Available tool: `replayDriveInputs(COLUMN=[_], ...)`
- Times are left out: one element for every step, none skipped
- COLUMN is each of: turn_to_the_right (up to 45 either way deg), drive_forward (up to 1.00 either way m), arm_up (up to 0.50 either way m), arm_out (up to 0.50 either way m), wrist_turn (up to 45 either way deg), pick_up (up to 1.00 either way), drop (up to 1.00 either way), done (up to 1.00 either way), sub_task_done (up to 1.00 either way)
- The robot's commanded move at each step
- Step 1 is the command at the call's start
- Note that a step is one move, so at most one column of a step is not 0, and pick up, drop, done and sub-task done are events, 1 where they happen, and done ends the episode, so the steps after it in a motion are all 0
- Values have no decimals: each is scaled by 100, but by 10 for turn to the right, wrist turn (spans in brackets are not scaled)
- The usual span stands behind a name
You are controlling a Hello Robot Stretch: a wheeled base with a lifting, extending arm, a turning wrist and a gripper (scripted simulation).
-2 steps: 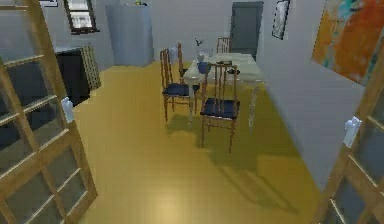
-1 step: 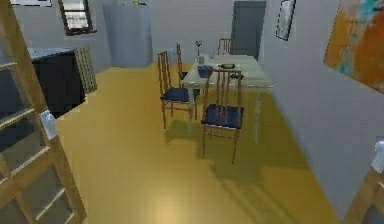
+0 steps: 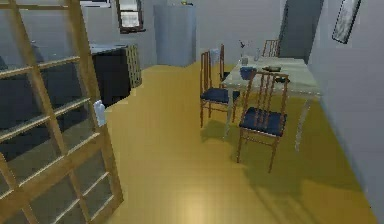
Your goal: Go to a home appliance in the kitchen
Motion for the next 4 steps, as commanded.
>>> replayDriveInputs(turn_to_the_right=[0, -90, 0, -210], drive_forward=[100, 0, 45, 0], arm_up=[0, 0, 0, 0], arm_out=[0, 0, 0, 0], wrist_turn=[0, 0, 0, 0], pick_up=[0, 0, 0, 0], drop=[0, 0, 0, 0], done=[0, 0, 0, 0], sub_task_done=[0, 0, 0, 0])
